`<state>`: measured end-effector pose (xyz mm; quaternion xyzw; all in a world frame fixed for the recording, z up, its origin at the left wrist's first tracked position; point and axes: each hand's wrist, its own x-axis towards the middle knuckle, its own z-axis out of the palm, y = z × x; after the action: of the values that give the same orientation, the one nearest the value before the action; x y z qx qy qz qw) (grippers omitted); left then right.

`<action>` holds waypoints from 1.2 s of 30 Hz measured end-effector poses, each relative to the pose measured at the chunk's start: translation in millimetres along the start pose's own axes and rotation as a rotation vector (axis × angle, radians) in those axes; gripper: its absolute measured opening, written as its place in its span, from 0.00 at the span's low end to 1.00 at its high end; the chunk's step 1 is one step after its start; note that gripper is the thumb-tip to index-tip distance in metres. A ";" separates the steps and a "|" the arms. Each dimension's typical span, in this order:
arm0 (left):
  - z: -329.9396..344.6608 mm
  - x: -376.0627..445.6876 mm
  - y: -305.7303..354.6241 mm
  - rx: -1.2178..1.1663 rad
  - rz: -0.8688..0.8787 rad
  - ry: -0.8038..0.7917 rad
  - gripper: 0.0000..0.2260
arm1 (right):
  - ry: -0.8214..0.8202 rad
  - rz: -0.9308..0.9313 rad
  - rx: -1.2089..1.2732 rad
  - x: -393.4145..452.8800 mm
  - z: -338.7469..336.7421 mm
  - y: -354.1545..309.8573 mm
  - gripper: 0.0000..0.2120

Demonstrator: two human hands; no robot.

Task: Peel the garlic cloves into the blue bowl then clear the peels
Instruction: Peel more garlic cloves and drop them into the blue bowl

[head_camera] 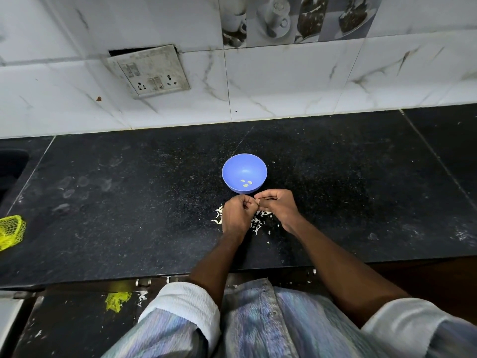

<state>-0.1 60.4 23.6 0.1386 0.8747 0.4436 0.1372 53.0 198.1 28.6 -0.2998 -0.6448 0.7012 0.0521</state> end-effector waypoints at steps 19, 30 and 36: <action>-0.8 1.6 -1.2 -0.044 0.009 -0.017 0.03 | -0.016 0.001 0.050 -1.7 -3.8 -2.1 0.10; -3.0 -1.4 -5.3 0.011 0.073 0.015 0.05 | -0.003 -0.015 0.012 -4.7 -5.9 0.5 0.12; 0.4 -1.3 -4.1 0.074 0.053 0.053 0.07 | 0.021 -0.073 -0.121 -4.3 -4.1 0.5 0.12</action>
<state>0.8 57.9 20.2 0.1548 0.8898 0.4181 0.0973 58.6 199.6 29.7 -0.2859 -0.6960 0.6554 0.0659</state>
